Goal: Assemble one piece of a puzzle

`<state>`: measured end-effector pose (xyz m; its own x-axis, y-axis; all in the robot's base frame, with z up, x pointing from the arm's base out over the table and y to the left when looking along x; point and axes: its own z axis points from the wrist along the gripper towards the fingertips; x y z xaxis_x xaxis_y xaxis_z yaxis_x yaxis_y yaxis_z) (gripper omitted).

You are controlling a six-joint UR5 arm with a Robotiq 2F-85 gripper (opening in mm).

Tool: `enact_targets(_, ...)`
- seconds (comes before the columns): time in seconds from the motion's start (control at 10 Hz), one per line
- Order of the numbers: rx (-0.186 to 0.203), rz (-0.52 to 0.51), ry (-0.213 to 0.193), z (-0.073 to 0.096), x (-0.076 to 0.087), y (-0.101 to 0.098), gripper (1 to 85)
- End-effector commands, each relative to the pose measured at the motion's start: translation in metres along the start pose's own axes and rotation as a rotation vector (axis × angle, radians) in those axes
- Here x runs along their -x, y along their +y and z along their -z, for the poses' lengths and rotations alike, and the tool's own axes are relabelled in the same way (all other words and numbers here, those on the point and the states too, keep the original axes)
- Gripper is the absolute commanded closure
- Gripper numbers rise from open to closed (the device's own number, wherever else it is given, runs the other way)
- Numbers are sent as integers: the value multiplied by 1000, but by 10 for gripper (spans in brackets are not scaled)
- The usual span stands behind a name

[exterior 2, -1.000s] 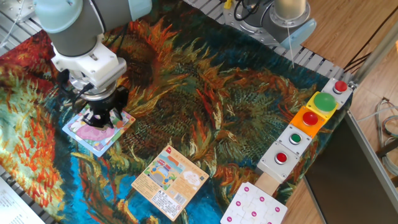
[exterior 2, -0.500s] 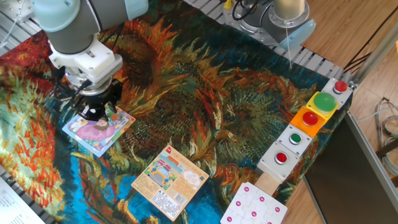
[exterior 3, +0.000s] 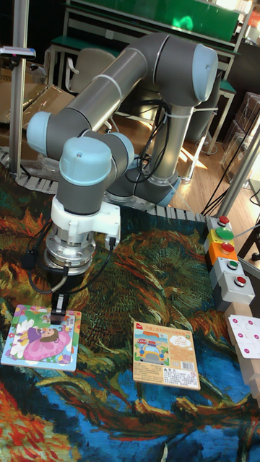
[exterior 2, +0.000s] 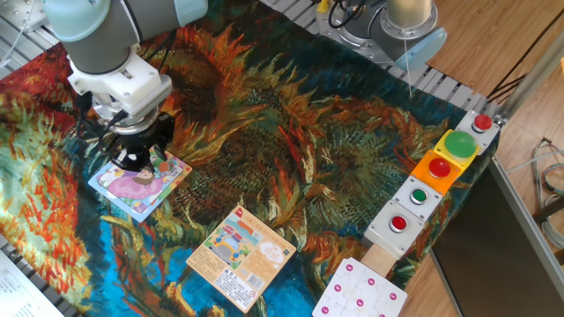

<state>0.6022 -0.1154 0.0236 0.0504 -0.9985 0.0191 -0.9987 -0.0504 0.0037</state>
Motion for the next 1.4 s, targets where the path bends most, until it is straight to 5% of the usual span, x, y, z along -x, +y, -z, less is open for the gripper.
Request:
enact_targets(0.0,-3,4,0,-4,-8,7,843)
enact_targets(0.5,-15,-21,-35,-1,2,4,843)
enact_targets(1.3,-21,-5,-19,-9,-1,7,843)
